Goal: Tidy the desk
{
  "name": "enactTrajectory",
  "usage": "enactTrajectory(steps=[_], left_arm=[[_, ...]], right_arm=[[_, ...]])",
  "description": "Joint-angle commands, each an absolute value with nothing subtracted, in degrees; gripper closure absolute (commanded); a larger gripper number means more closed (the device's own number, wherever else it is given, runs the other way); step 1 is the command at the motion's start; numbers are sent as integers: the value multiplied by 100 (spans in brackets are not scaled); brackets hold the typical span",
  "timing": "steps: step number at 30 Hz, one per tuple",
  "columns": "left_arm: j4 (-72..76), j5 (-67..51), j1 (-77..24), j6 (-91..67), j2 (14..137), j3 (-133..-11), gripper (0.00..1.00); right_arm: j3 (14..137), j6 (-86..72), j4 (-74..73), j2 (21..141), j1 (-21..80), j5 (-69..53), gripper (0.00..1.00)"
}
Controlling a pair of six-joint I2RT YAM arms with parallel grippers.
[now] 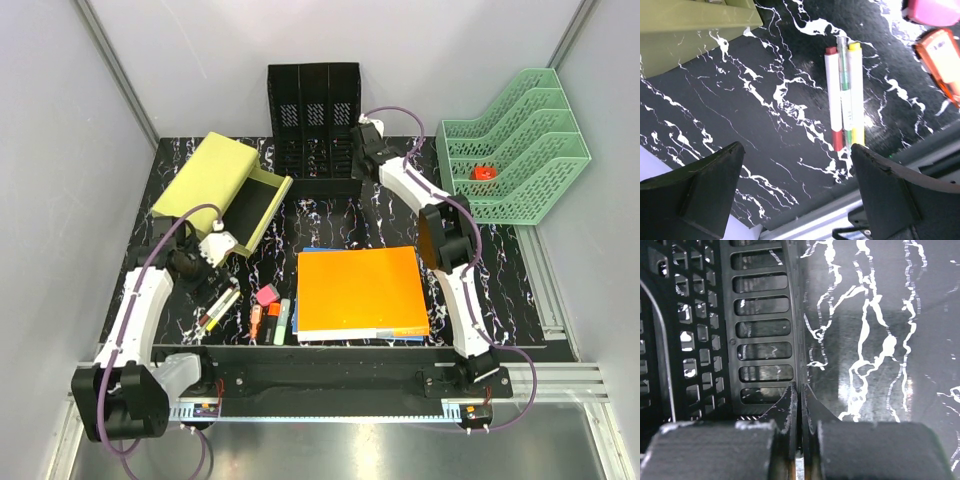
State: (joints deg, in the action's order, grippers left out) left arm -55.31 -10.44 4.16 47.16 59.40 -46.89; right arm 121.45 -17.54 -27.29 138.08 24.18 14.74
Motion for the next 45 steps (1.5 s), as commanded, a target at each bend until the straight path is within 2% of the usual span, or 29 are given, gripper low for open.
enactTrajectory(steps=[1, 7, 15, 16, 19, 20, 23, 31, 36, 45], left_arm=[[-5001, -967, 387, 4895, 6134, -4570, 6], [-4896, -862, 150, 4983, 6626, -4395, 6], [-4887, -800, -228, 4992, 7101, -4360, 5], [-4887, -800, -263, 4992, 7171, -4342, 5], [-4887, -782, -369, 4983, 7382, -4324, 5], [-4869, -791, -395, 4975, 7426, -4316, 5], [-4790, -817, -404, 4940, 7681, -4315, 5], [-4553, -835, -413, 4948, 8051, -4184, 7], [-4482, -852, -422, 4957, 8279, -4008, 19], [-4649, -826, -431, 5106, 7902, -3648, 21]], right_arm=[[11648, -1854, -3103, 13440, 2031, 2012, 100], [10549, -2127, -2813, 12692, 1364, 1943, 100], [10063, -2030, -2689, 12305, 1046, 1907, 100], [10063, -2013, -2689, 12296, 1046, 1925, 95], [10020, -2021, -2724, 12138, 1028, 1925, 60], [9993, -2039, -2733, 11972, 1037, 1942, 53], [9818, -2013, -2716, 11516, 1037, 2039, 45], [8904, -2012, -2373, 9889, 1037, 2083, 45], [8526, -2180, -2250, 8984, 1046, 1759, 46], [8069, -2303, -2250, 7788, 1090, 1441, 45]])
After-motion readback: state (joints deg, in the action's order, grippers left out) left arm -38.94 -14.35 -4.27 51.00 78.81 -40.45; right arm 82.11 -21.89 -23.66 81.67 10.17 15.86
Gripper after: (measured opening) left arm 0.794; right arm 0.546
